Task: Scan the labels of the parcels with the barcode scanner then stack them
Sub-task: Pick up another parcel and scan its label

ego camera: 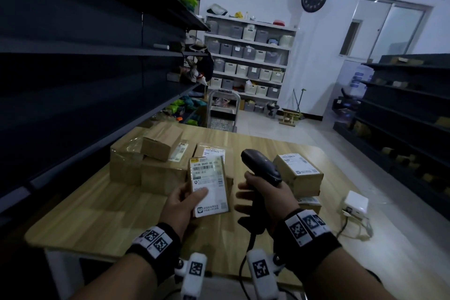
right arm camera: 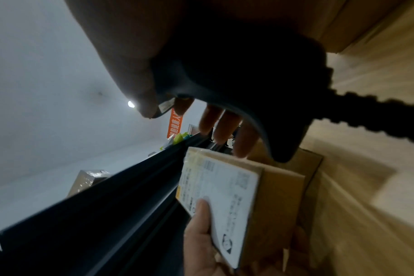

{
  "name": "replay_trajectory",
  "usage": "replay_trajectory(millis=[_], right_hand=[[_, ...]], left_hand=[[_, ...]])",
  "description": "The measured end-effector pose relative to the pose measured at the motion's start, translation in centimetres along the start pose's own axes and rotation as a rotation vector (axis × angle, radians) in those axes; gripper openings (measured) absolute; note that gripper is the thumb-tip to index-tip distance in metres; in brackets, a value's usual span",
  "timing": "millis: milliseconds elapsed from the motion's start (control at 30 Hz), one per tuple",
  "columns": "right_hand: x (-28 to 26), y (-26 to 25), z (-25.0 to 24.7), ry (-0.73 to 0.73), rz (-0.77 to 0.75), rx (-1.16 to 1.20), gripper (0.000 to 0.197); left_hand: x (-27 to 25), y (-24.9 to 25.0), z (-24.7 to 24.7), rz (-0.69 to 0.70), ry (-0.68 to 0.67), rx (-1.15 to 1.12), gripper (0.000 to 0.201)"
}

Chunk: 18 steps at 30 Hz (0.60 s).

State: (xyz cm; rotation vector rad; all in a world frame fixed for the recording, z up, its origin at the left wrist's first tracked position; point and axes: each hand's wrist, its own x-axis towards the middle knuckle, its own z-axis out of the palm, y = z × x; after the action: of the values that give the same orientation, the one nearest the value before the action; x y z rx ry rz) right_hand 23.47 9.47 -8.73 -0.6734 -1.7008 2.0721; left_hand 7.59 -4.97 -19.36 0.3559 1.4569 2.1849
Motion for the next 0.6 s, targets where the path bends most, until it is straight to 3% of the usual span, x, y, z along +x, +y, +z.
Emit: replay_trajectory(millis=[67, 200, 333, 400, 600], right_hand=[[-0.1, 0.0, 0.1, 0.010, 0.007, -0.043, 0.031], [-0.1, 0.1, 0.5, 0.030, 0.035, -0.199, 0.025], [-0.7, -0.1, 1.3, 0.044, 0.066, -0.334, 0.032], [-1.1, -0.3, 1.7, 0.048, 0.094, -0.346, 0.027], [-2.1, -1.0, 2.9, 0.031, 0.081, -0.393, 0.024]], left_hand=[[0.2, -0.3, -0.3, -0.007, -0.008, -0.003, 0.073], [0.3, -1.0, -0.7, 0.021, -0.015, -0.002, 0.047], [0.9, -2.3, -1.2, 0.047, -0.023, -0.044, 0.095], [1.2, -2.7, -1.4, 0.053, -0.028, -0.063, 0.105], [1.9, -3.0, -1.8, 0.072, 0.033, -0.078, 0.094]])
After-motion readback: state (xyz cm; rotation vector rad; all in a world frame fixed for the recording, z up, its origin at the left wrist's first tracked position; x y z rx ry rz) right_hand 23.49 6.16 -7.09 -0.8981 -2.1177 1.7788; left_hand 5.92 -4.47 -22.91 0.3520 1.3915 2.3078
